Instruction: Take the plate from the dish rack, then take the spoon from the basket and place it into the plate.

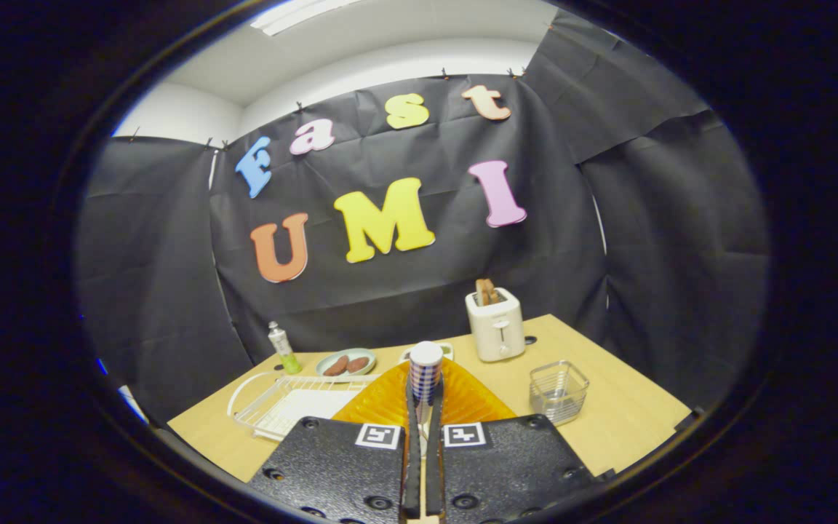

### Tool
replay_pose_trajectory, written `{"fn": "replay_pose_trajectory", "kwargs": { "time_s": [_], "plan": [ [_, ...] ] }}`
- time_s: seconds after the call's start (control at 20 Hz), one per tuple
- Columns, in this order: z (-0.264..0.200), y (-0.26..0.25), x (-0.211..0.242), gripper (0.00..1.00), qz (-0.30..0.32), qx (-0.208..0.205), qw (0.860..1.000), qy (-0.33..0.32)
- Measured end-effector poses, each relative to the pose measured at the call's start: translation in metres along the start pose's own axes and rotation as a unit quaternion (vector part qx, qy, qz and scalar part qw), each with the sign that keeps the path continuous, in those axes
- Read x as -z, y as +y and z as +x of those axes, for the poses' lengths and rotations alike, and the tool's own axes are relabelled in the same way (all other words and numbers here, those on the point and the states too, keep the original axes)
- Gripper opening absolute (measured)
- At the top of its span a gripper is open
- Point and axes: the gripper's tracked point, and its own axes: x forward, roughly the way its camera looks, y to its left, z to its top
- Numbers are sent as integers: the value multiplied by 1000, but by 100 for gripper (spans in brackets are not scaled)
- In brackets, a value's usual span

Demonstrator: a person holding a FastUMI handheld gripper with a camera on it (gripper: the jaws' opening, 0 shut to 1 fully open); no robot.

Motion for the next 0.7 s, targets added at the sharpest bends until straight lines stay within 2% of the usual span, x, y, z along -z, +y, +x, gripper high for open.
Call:
{"fn": "replay_pose_trajectory", "kwargs": {
  "time_s": [0.15, 0.4, 0.7],
  "plan": [
    [1, 26, 32, 8, -19, -1, 1000, 16],
    [4, 70, 84, 8, -18, -21, 999, 43],
    [16, 100, 125, 9, -9, -36, 996, 77]
  ]
}}
